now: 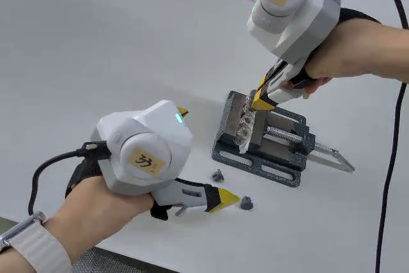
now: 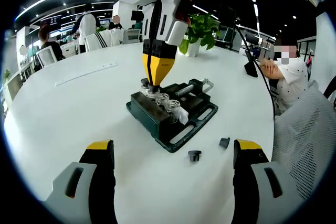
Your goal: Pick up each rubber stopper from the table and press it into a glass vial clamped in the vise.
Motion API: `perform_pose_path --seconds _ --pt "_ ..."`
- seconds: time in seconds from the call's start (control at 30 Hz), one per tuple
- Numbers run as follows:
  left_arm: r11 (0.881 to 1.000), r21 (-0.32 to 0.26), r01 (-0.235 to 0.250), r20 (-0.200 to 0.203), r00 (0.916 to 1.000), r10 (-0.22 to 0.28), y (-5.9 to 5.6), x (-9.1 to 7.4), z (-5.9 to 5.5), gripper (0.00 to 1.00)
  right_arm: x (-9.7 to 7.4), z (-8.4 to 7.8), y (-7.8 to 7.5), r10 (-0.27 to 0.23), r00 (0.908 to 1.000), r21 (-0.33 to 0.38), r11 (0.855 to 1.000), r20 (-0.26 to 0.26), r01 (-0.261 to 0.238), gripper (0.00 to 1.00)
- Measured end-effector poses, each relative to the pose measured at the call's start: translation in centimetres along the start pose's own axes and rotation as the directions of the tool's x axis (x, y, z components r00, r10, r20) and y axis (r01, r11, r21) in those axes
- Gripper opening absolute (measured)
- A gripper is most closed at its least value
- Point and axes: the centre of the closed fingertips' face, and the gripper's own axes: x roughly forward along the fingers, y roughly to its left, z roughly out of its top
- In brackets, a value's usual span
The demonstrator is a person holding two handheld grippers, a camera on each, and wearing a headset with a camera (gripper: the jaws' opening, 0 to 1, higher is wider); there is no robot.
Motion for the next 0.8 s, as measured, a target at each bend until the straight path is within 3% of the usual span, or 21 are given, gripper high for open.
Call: perform_pose_path --seconds 0.2,0.33,0.37,0.53,0.67,0.8 --pt "1.000 -0.010 -0.003 0.002 1.0000 0.003 0.22 0.24 -0.07 0.93 0.12 0.23 0.27 -0.001 1.0000 -0.003 1.000 0.000 0.001 0.00" --pt "1.000 -0.009 -0.003 0.002 1.0000 0.003 0.26 0.31 -0.08 0.93 0.22 0.35 0.52 -0.035 0.9991 -0.021 0.999 -0.026 0.034 0.00" --pt "1.000 -0.012 -0.005 0.003 1.0000 0.005 0.29 0.33 -0.09 0.93 0.22 0.29 0.37 -0.059 0.9975 -0.062 0.996 -0.040 0.056 0.00" --pt "1.000 -0.017 -0.008 0.009 0.9999 0.008 0.28 0.29 -0.05 0.93 0.34 0.43 0.58 -0.090 0.9942 -0.072 0.994 -0.059 0.085 0.00" --pt "1.000 -0.018 -0.011 0.010 0.9999 0.011 0.31 0.16 -0.10 0.93 0.24 0.50 0.26 -0.094 0.9948 -0.038 0.995 -0.038 0.093 0.00" --pt "1.000 -0.021 -0.012 0.012 0.9999 0.012 0.22 0.10 -0.11 0.93 0.28 0.40 0.64 -0.131 0.9910 -0.049 0.990 -0.029 0.130 0.00"
